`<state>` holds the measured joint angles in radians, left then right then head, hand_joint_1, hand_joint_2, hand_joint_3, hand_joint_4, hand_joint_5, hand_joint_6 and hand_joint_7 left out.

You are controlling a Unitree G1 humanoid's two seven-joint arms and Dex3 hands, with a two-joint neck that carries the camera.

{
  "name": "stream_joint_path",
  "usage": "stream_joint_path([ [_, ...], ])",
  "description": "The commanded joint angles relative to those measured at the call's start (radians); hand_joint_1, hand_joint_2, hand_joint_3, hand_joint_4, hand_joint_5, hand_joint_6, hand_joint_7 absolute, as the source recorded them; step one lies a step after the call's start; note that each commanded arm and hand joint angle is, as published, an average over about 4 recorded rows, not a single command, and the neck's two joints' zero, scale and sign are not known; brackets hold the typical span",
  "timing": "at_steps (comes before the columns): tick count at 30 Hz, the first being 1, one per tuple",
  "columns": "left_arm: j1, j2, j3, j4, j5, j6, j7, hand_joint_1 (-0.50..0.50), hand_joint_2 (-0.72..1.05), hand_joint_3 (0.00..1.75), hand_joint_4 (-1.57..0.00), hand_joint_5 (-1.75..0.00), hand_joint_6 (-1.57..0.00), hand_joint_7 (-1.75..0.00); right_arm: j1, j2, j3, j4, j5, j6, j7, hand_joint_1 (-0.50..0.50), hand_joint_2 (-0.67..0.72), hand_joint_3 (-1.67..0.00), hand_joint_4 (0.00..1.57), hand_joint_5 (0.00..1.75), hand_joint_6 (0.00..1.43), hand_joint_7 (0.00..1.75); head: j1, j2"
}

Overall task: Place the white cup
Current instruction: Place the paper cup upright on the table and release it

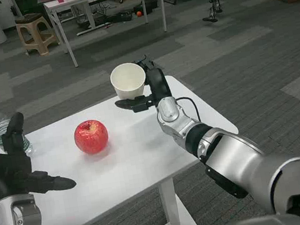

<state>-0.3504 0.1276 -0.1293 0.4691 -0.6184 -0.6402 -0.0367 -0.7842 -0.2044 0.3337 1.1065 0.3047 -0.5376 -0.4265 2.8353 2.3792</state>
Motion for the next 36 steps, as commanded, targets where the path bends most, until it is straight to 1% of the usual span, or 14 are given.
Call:
stream_joint_path([
  [1, 0.013, -0.003, 0.017, -0.009, -0.006, -0.035, -0.002, -0.50, -0.55, 0.09, 0.00, -0.72, 0.00, 0.00, 0.042, -0.002, -0.038, -0.036, 0.008, -0.004, -0.001, 0.12, -0.41, -0.56, 0.26, 1.65, 0.09, 1.47, 0.019, -0.001],
  [20, 0.013, -0.003, 0.019, -0.010, -0.006, -0.035, -0.003, -0.50, -0.55, 0.09, 0.00, -0.72, 0.00, 0.00, 0.043, 0.000, -0.038, -0.037, 0.008, -0.004, -0.001, 0.12, -0.41, -0.56, 0.26, 1.65, 0.09, 1.47, 0.014, -0.012],
  [24, 0.013, -0.003, 0.019, -0.010, -0.006, -0.035, -0.002, -0.50, -0.55, 0.09, 0.00, -0.72, 0.00, 0.00, 0.043, -0.004, -0.037, -0.044, 0.007, -0.005, 0.008, 0.14, -0.41, -0.56, 0.26, 1.65, 0.09, 1.47, 0.018, -0.014],
  [27, 0.013, -0.003, 0.020, -0.010, -0.006, -0.035, -0.002, -0.50, -0.55, 0.09, 0.00, -0.72, 0.00, 0.00, 0.051, -0.018, -0.024, -0.070, 0.007, -0.004, 0.015, 0.15, -0.41, -0.56, 0.25, 1.65, 0.09, 1.47, 0.017, -0.014],
  [31, 0.016, -0.003, 0.022, -0.010, -0.006, -0.035, -0.002, -0.50, -0.55, 0.09, 0.00, -0.72, 0.00, 0.00, 0.079, -0.055, 0.013, -0.132, 0.007, -0.002, 0.016, 0.17, -0.41, -0.56, 0.23, 1.65, 0.07, 1.47, 0.022, -0.020],
  [32, 0.017, -0.003, 0.023, -0.010, -0.006, -0.035, -0.002, -0.50, -0.55, 0.09, 0.00, -0.72, 0.00, 0.00, 0.082, -0.059, 0.017, -0.139, 0.007, -0.002, 0.016, 0.17, -0.43, -0.56, 0.23, 1.65, 0.06, 1.47, 0.021, -0.019],
  [36, 0.018, -0.003, 0.023, -0.010, -0.006, -0.035, -0.002, -0.50, -0.55, 0.09, 0.00, -0.72, 0.00, 0.00, 0.128, -0.106, 0.049, -0.221, 0.008, 0.001, 0.017, 0.14, -0.48, -0.56, 0.23, 1.65, 0.06, 1.47, 0.030, -0.020],
])
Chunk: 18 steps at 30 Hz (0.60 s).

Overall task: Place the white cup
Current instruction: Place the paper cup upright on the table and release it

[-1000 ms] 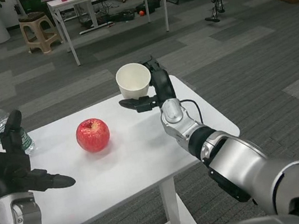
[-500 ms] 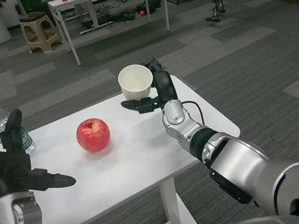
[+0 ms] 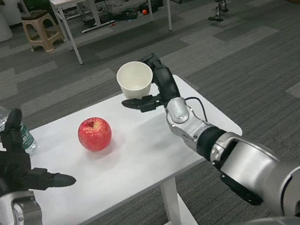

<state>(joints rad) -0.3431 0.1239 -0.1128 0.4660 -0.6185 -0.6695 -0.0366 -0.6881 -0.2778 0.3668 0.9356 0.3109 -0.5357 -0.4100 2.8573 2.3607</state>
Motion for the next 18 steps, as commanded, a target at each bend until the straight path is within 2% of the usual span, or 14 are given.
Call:
stream_joint_path([
  [1, 0.011, 0.001, 0.007, -0.007, -0.006, -0.005, -0.002, -0.50, -0.55, 0.09, 0.00, -0.72, 0.00, 0.00, 0.039, -0.038, 0.019, -0.061, 0.002, 0.000, 0.000, 0.12, -0.48, -0.56, 0.23, 1.65, 0.06, 1.47, 0.012, -0.003],
  [12, 0.012, 0.004, 0.010, -0.007, -0.009, -0.005, -0.002, -0.50, -0.55, 0.09, 0.00, -0.72, 0.00, 0.00, 0.211, -0.106, -0.027, -0.256, 0.004, 0.002, 0.000, 0.14, -0.48, -0.56, 0.20, 1.65, 0.06, 1.48, 0.028, -0.011],
  [15, 0.009, 0.006, 0.010, -0.006, -0.009, -0.005, -0.002, -0.50, -0.55, 0.09, 0.00, -0.72, 0.00, 0.00, 0.269, -0.128, -0.056, -0.310, 0.005, 0.002, -0.001, 0.17, -0.48, -0.56, 0.20, 1.65, 0.04, 1.52, 0.024, -0.015],
  [18, 0.005, 0.006, 0.007, -0.002, -0.010, -0.005, -0.002, -0.50, -0.55, 0.09, 0.00, -0.72, 0.00, 0.00, 0.314, -0.132, -0.076, -0.337, 0.005, 0.002, -0.001, 0.17, -0.48, -0.56, 0.20, 1.65, 0.03, 1.48, 0.021, -0.016],
])
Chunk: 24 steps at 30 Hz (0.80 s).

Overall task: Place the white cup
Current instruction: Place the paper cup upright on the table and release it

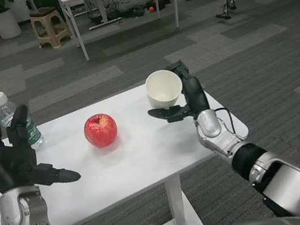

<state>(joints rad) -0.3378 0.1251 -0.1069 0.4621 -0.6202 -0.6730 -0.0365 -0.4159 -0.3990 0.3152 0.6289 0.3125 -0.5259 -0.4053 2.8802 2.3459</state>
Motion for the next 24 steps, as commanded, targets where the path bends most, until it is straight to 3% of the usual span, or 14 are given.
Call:
stream_joint_path([
  [1, -0.001, 0.005, 0.000, 0.002, -0.009, -0.002, -0.002, -0.50, -0.55, 0.09, 0.00, -0.72, 0.00, 0.00, 0.055, -0.011, -0.031, -0.034, 0.004, -0.008, -0.006, 0.17, -0.48, -0.56, 0.20, 1.65, 0.03, 1.50, -0.004, -0.002],
  [10, -0.003, 0.005, 0.007, 0.003, -0.010, -0.002, -0.002, -0.50, -0.55, 0.09, 0.00, -0.72, 0.00, 0.00, 0.116, 0.005, -0.067, -0.002, 0.004, -0.009, -0.006, 0.17, -0.48, -0.56, 0.20, 1.65, 0.03, 1.47, -0.021, -0.005],
  [19, -0.002, 0.005, 0.007, 0.004, -0.010, -0.002, -0.002, -0.50, -0.55, 0.09, 0.00, -0.72, 0.00, 0.00, 0.114, 0.005, -0.001, 0.073, 0.000, -0.009, -0.007, 0.12, -0.48, -0.56, 0.20, 1.65, 0.03, 1.47, -0.027, -0.007],
  [24, -0.001, 0.005, 0.003, 0.004, -0.010, -0.002, -0.002, -0.50, -0.55, 0.09, 0.00, -0.72, 0.00, 0.00, 0.094, 0.005, 0.056, 0.112, 0.000, -0.009, -0.007, 0.16, -0.48, -0.56, 0.20, 1.65, 0.03, 1.47, -0.039, -0.016],
])
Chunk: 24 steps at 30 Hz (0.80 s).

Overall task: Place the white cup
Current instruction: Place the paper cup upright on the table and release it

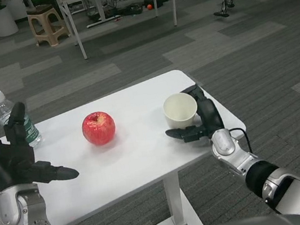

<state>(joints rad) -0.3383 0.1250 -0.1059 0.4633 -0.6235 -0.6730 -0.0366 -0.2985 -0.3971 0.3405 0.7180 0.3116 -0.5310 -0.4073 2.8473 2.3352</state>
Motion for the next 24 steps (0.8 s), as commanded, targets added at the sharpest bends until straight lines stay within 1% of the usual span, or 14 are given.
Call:
stream_joint_path([
  [1, -0.001, 0.005, 0.001, 0.003, -0.007, -0.002, -0.002, -0.50, -0.55, 0.09, 0.00, -0.72, 0.00, 0.00, -0.027, 0.003, 0.039, 0.029, 0.000, -0.004, -0.005, 0.16, -0.48, -0.56, 0.20, 1.65, 0.03, 1.47, -0.009, -0.007],
  [4, -0.001, 0.005, 0.000, 0.003, -0.007, -0.002, -0.002, -0.50, -0.55, 0.09, 0.00, -0.72, 0.00, 0.00, -0.041, 0.003, 0.067, 0.047, 0.001, -0.004, -0.004, 0.12, -0.48, -0.56, 0.20, 1.65, 0.03, 1.47, -0.010, -0.009],
  [10, 0.003, 0.005, 0.001, 0.003, -0.007, -0.002, -0.002, -0.50, -0.55, 0.09, 0.00, -0.72, 0.00, 0.00, -0.070, -0.003, 0.122, 0.080, 0.000, -0.004, -0.004, 0.17, -0.48, -0.56, 0.17, 1.65, 0.02, 1.47, -0.010, -0.009],
  [13, 0.004, 0.005, 0.002, 0.003, -0.007, -0.002, -0.002, -0.50, -0.55, 0.09, 0.00, -0.72, 0.00, 0.00, -0.073, -0.003, 0.128, 0.085, 0.000, -0.004, -0.004, 0.15, -0.48, -0.56, 0.17, 1.65, 0.00, 1.47, -0.009, -0.006],
  [20, 0.004, 0.005, 0.004, 0.003, -0.008, -0.002, -0.002, -0.50, -0.55, 0.09, 0.00, -0.72, 0.00, 0.00, -0.074, -0.003, 0.127, 0.086, 0.000, -0.005, -0.004, 0.17, -0.48, -0.56, 0.12, 1.65, 0.00, 1.47, -0.009, -0.008],
  [22, 0.004, 0.005, 0.003, 0.005, -0.008, -0.002, -0.002, -0.50, -0.55, 0.09, 0.00, -0.72, 0.00, 0.00, -0.074, -0.003, 0.123, 0.086, 0.000, -0.006, -0.004, 0.17, -0.51, -0.59, 0.09, 1.65, 0.00, 1.40, -0.010, -0.011],
  [24, 0.004, 0.005, 0.002, 0.007, -0.008, -0.002, -0.002, -0.50, -0.55, 0.09, 0.00, -0.72, 0.00, 0.00, -0.074, -0.002, 0.115, 0.086, 0.001, -0.007, -0.004, 0.15, -0.54, -0.63, 0.06, 1.65, 0.00, 1.33, -0.011, -0.014],
])
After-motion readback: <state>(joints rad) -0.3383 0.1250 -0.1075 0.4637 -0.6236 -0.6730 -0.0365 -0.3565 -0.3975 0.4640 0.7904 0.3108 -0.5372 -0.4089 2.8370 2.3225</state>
